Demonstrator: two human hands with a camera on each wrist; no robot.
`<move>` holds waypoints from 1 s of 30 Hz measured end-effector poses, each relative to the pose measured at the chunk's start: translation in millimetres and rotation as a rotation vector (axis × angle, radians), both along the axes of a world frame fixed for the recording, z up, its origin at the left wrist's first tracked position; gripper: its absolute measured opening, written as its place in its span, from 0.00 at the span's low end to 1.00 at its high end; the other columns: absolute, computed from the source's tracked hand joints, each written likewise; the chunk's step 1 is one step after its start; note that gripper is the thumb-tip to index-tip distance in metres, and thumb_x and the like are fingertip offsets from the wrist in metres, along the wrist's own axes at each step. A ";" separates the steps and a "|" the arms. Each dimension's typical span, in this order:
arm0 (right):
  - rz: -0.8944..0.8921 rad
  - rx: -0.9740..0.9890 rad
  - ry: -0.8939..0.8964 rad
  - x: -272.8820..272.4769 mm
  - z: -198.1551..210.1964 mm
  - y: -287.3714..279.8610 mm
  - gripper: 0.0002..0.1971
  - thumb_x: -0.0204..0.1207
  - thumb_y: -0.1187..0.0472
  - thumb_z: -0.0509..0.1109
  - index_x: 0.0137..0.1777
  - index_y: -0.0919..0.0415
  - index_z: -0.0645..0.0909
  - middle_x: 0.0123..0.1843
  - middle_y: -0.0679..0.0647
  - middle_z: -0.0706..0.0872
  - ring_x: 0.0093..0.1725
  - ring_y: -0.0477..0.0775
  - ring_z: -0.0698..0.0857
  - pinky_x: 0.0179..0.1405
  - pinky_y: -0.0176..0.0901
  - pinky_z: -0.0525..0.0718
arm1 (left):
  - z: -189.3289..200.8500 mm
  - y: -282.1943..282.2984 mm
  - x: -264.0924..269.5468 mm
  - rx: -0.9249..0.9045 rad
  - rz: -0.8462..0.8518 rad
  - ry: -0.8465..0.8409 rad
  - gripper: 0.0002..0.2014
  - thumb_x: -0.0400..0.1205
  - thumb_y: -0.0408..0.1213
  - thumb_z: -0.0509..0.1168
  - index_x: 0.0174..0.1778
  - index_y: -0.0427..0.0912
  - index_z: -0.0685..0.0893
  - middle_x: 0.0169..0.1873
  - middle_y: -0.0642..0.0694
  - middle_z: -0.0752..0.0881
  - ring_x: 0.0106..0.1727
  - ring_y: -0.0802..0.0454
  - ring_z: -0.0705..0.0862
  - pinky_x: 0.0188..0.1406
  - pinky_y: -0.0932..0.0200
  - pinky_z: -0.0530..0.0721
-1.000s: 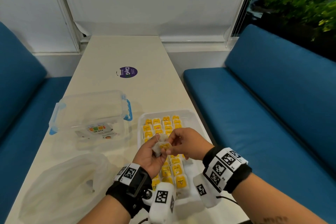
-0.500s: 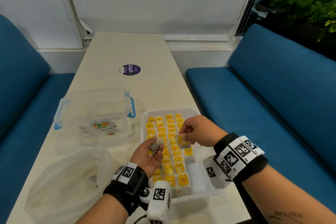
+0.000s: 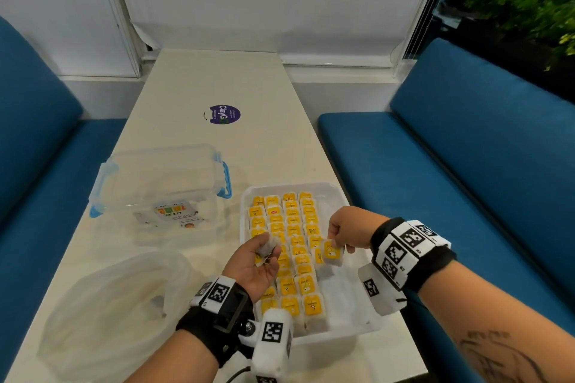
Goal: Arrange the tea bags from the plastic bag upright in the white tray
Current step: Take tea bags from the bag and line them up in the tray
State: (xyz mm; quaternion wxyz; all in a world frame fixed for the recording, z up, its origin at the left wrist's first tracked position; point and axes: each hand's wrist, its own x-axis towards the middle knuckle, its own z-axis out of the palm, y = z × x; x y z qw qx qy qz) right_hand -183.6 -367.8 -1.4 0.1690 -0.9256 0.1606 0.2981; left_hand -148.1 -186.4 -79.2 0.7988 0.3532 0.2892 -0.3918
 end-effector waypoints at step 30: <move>0.017 -0.084 -0.029 26.4 -45.0 2.6 0.08 0.76 0.63 0.70 0.52 0.65 0.84 0.57 0.58 0.86 0.51 0.54 0.84 0.56 0.43 0.83 | -2.5 -0.5 -1.5 -0.062 -0.065 -0.050 0.04 0.81 0.33 0.63 0.47 0.36 0.76 0.36 0.36 0.81 0.22 0.50 0.86 0.18 0.62 0.84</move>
